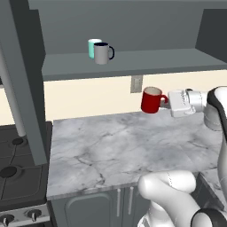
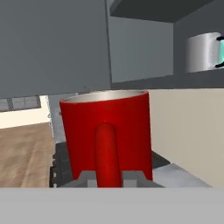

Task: Pick the mug on the counter and place it in the cabinet with the handle facing the right, like the mugs already inside.

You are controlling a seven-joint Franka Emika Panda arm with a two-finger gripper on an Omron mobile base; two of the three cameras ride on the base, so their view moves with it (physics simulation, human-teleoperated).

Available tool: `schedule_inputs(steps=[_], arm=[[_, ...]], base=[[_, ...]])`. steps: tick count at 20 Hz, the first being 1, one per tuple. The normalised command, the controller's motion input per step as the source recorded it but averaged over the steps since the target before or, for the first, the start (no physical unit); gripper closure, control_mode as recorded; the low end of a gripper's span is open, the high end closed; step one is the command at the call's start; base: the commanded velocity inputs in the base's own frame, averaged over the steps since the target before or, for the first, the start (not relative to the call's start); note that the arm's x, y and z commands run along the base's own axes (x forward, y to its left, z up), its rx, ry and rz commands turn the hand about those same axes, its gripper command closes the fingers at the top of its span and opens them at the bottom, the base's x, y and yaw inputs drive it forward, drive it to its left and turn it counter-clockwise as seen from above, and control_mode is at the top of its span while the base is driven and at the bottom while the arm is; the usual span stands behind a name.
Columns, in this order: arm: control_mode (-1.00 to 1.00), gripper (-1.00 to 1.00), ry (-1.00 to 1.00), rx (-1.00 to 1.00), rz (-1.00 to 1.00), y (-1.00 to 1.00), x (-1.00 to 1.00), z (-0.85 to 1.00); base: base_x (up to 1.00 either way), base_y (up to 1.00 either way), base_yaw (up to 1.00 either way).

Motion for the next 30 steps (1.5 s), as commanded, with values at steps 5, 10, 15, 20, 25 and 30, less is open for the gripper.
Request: schedule_inputs(steps=[5,10,15,20,25,30], arm=[[-1.00,1.00,0.00,0.00,0.05,0.10,-0.08,0.45],[-1.00,1.00,0.00,0.00,0.04,0.01,-0.01,0.42],[-1.00,1.00,0.00,0.00,0.03,0.01,0.00,0.39],[-1.00,1.00,0.00,0.00,0.01,0.05,0.00,0.37],[-1.00,1.00,0.00,0.00,0.00,0.06,0.02,0.37],[-1.00,1.00,0.00,0.00,0.00,0.02,0.07,0.37]], base=[[0.00,0.00,0.00],[0.00,0.00,0.00],[0.00,0.00,0.00],[0.00,0.00,0.00],[0.00,0.00,0.00],[0.00,0.00,0.00]])
